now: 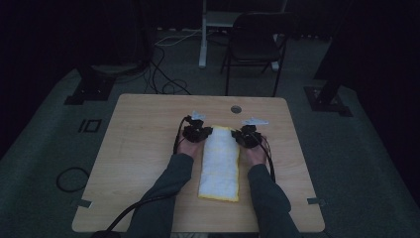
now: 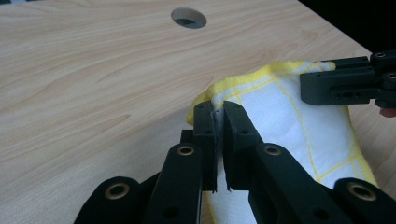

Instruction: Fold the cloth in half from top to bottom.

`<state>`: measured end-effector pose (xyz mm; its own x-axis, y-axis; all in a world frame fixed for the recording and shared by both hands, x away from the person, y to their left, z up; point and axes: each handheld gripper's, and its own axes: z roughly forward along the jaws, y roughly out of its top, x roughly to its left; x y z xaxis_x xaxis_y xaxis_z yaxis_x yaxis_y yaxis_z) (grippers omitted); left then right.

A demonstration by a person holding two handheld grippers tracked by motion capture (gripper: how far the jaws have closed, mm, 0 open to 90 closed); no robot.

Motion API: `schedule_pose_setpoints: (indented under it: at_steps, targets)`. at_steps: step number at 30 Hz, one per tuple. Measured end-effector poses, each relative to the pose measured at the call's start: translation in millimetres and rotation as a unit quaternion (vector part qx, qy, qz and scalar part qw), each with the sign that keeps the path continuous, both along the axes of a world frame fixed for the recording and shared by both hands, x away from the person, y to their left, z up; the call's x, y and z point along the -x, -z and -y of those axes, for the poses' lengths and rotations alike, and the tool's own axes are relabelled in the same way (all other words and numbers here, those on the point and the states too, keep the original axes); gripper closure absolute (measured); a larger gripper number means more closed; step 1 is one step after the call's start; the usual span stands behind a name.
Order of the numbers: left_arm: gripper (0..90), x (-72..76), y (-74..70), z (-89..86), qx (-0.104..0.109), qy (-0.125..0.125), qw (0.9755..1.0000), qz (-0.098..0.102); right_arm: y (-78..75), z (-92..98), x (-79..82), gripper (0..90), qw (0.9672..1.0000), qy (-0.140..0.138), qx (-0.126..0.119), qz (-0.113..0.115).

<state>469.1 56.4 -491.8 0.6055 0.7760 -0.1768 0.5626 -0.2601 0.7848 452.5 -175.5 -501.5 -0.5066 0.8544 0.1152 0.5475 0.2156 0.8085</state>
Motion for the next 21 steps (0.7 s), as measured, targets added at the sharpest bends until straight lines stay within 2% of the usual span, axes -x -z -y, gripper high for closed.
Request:
schedule_pose_setpoints:
  at_steps: [8,10,21]
  targets:
    - [85.7,2.1,-7.3,0.6,0.008,0.003,0.9999,0.007,-6.5,2.2,2.3,84.7,0.9999,-0.001,0.0,0.012]
    - [85.7,2.7,-9.3,-0.3,0.017,0.003,0.9998,0.007,-7.8,2.9,2.7,84.7,0.9999,-0.002,0.0,0.014]
    - [85.7,9.6,-16.7,-3.5,0.035,0.008,0.9993,0.013,-18.2,5.0,10.7,84.7,0.9996,-0.008,0.0,0.028]
